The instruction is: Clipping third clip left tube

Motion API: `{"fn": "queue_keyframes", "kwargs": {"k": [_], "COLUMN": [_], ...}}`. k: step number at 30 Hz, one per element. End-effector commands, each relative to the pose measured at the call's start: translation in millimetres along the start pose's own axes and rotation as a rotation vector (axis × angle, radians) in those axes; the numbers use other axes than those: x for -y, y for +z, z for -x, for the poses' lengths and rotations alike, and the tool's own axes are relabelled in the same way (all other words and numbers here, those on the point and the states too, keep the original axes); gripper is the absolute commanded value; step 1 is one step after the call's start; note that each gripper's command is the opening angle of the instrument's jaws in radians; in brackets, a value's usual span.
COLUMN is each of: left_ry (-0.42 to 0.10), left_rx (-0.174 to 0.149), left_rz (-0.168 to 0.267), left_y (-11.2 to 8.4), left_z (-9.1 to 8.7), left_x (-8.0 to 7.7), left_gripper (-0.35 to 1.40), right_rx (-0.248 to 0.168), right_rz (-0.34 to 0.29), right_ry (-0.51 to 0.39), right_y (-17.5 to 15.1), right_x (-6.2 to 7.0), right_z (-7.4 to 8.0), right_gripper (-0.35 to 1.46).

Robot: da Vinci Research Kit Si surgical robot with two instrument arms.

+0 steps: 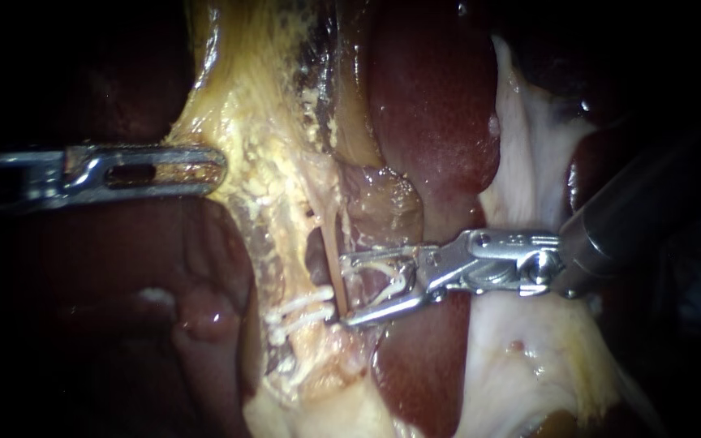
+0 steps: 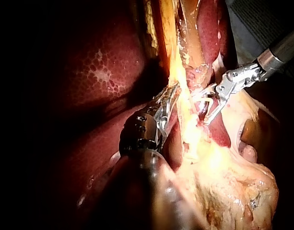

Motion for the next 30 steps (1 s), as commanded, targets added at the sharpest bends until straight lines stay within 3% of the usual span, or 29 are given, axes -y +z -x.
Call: {"fn": "queue_keyframes", "kwargs": {"k": [1,20,25,30], "left_ry": [0.0,-0.001,-0.004,-0.005], "left_rx": [0.0,0.001,0.009,0.008], "left_rz": [0.0,0.003,0.007,0.007], "left_y": [0.0,-0.3,-1.0,-1.6], "left_z": [0.0,0.3,0.8,1.1], "left_x": [0.0,-0.1,-0.3,-0.4], "left_gripper": [-0.35,-0.35,-0.35,-0.35], "right_rx": [0.0,0.0,-0.003,-0.008], "right_rz": [0.0,-0.002,-0.007,-0.002], "right_ry": [0.0,0.001,0.009,0.023], "right_y": [0.0,-0.1,-0.8,-2.5], "right_x": [0.0,0.3,1.0,2.4], "right_z": [0.0,-0.3,-1.8,-4.4], "right_gripper": [0.58,0.58,0.58,0.58]}}
